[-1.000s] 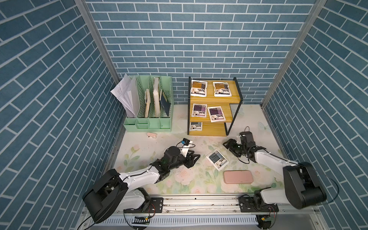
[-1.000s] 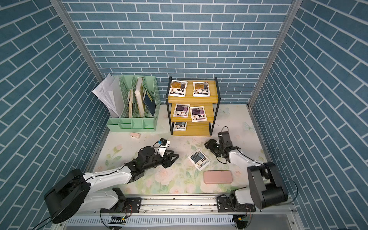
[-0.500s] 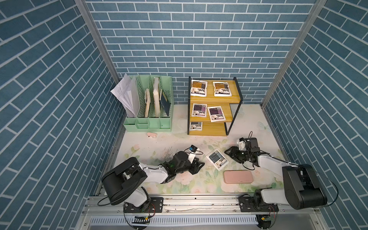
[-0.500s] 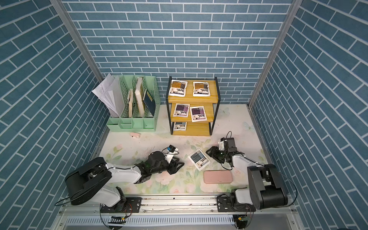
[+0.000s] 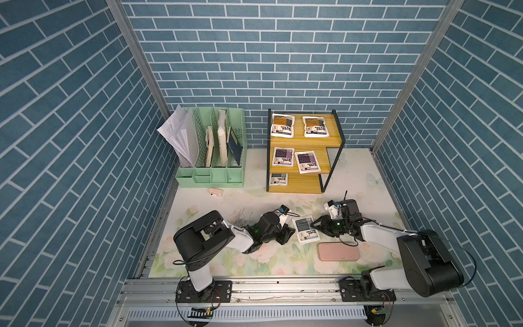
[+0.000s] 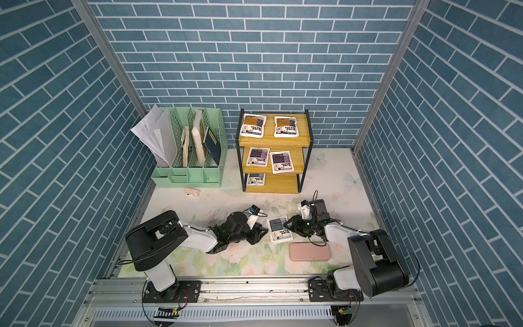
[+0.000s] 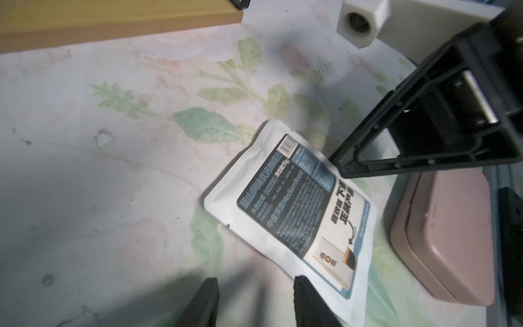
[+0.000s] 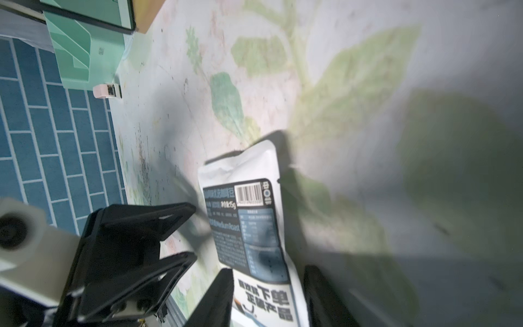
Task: Place the bagged coffee beans on the shelf by color
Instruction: Pick up the coffee beans at the center of the board.
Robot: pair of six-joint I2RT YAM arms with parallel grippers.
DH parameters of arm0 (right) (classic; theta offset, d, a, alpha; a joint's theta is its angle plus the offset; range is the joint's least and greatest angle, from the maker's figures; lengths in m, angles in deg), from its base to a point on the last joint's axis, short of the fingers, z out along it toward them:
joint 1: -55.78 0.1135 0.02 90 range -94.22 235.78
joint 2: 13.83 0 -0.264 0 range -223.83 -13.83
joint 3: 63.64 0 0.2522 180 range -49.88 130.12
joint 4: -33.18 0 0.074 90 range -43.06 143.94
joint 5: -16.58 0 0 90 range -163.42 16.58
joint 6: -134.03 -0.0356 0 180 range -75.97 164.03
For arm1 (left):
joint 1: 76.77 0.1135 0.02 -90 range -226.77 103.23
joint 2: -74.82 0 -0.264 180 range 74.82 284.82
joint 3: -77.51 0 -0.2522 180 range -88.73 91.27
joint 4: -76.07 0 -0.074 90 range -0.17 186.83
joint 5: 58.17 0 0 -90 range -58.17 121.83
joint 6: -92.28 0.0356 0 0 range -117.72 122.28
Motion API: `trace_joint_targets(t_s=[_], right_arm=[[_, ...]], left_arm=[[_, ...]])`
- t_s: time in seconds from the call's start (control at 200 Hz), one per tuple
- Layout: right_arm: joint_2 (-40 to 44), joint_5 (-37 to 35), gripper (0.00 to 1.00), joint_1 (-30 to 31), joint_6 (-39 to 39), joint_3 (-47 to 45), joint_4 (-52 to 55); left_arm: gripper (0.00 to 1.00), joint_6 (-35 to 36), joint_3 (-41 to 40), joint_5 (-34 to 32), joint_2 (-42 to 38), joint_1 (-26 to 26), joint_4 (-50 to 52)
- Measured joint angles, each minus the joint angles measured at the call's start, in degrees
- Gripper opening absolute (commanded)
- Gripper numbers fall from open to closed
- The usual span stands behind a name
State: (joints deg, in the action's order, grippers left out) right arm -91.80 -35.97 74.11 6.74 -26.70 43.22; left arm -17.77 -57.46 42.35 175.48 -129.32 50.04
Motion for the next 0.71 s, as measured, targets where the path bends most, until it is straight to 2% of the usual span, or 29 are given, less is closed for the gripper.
trace_joint_targets(t_s=[0.1,0.22,0.36,0.39,0.46,0.515,0.595,0.705], right_arm=[[0.98,0.98,0.31,0.0,-0.37,-1.68,-0.48],[0.55,1.79,0.15,0.04,-0.96,-2.93,-1.75],[0.07,2.1,0.1,0.04,-1.9,-3.23,-3.02],[0.09,2.1,0.13,0.04,-1.88,-3.3,-3.19],[0.22,1.97,0.32,0.07,-2.29,-3.34,-3.21],[1.07,2.12,0.42,0.33,-3.02,-3.34,-3.26],[3.52,-1.05,0.46,1.36,-2.97,-3.1,-1.84],[9.64,-9.25,0.47,2.34,-6.14,-3.85,2.38]], left_arm=[[0.47,0.07,0.07,-0.2,0.26,-0.17,-0.42],[0.47,0.15,0.31,-0.31,0.81,-0.7,-1.03],[0.47,0.17,0.55,-0.44,1.14,-1.29,-1.29],[0.47,0.17,0.55,-0.44,1.14,-1.33,-1.29],[0.47,0.15,0.55,-0.46,1.14,-1.38,-1.27],[0.47,0.15,0.55,-0.46,1.14,-1.38,-1.27],[0.47,0.17,0.55,-0.46,1.11,-1.38,-1.29],[0.46,0.11,0.35,-0.42,0.9,-1.4,-1.27]])
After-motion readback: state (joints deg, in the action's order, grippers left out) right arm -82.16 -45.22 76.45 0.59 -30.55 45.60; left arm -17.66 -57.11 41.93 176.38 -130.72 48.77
